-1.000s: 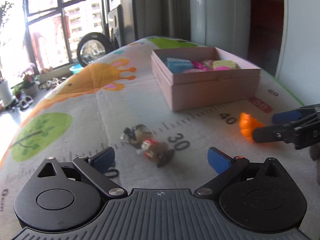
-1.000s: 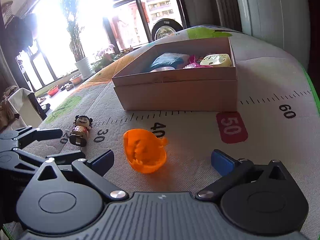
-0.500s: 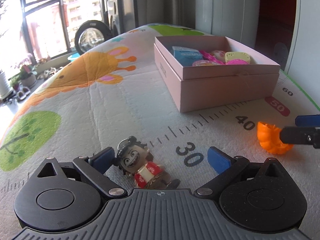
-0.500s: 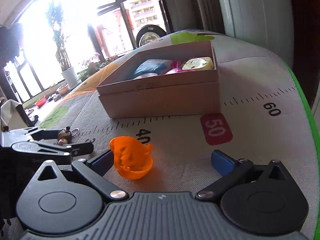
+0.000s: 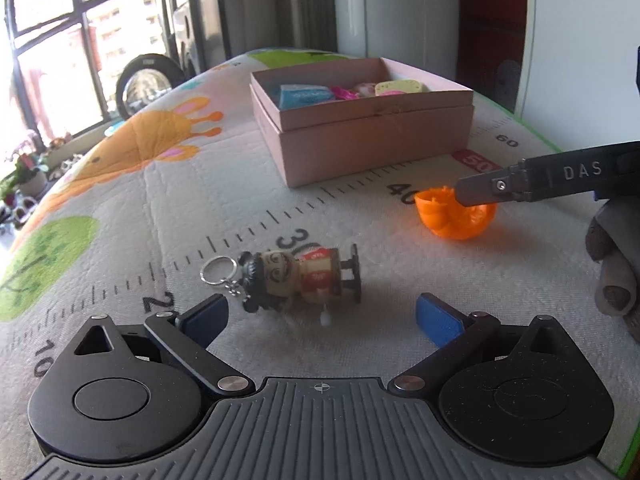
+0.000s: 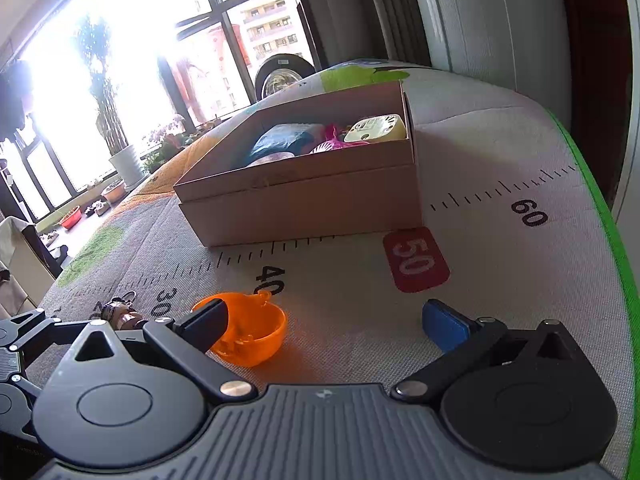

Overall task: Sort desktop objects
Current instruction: 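Carry the orange cup with the right tool over the mat, then grasp the figurine keychain with the left tool and lift it while the right tool holds the orange cup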

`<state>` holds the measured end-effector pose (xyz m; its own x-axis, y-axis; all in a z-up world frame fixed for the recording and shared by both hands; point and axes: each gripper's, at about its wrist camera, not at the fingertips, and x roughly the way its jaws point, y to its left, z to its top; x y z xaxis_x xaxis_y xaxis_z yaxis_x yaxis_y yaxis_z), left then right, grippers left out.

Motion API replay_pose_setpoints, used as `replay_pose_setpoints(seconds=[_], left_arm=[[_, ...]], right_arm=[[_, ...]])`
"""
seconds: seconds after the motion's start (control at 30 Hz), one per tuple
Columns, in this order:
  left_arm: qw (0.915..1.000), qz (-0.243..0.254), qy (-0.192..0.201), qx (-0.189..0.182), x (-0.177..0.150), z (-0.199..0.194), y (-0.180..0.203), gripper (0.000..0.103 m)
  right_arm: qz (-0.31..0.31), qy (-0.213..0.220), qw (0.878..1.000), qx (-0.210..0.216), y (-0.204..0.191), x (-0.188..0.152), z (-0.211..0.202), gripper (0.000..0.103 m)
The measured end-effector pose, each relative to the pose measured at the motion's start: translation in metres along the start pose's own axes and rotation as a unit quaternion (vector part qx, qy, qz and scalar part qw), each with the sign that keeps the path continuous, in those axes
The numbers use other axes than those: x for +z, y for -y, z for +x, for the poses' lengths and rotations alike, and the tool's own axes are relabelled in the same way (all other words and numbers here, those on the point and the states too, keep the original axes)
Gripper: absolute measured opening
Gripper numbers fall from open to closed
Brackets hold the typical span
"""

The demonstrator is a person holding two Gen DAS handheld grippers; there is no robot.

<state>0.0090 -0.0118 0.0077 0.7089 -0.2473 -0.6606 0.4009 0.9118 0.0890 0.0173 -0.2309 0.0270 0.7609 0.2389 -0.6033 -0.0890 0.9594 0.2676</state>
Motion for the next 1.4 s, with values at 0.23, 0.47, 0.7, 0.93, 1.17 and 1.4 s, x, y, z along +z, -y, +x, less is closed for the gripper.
replay_pose_setpoints(seconds=[0.23, 0.47, 0.7, 0.93, 1.17, 1.4], left_arm=[[0.9964, -0.027, 0.006, 0.080, 0.008, 0.011, -0.012, 0.103], [0.9942, -0.062, 0.001, 0.089, 0.007, 0.010, -0.027, 0.103], [0.9974, -0.030, 0.020, 0.062, 0.005, 0.006, -0.018, 0.103], [0.9954, -0.019, 0.015, 0.093, 0.014, 0.017, -0.012, 0.102], [0.9972, -0.026, 0.014, 0.068, 0.016, 0.016, -0.013, 0.072], [0.9985, -0.026, 0.008, 0.048, 0.002, -0.005, -0.010, 0.071]], right_arm=[[-0.031, -0.013, 0.999, -0.023, -0.010, -0.001, 0.005, 0.103], [-0.039, -0.017, 0.999, -0.030, -0.012, -0.001, 0.007, 0.103], [-0.046, -0.018, 0.998, -0.034, -0.015, -0.002, 0.007, 0.103], [-0.052, -0.020, 0.998, -0.038, -0.016, -0.001, 0.009, 0.103], [-0.053, -0.019, 0.998, -0.038, -0.017, -0.001, 0.008, 0.103], [-0.130, -0.009, 0.991, 0.006, -0.036, -0.008, -0.005, 0.103]])
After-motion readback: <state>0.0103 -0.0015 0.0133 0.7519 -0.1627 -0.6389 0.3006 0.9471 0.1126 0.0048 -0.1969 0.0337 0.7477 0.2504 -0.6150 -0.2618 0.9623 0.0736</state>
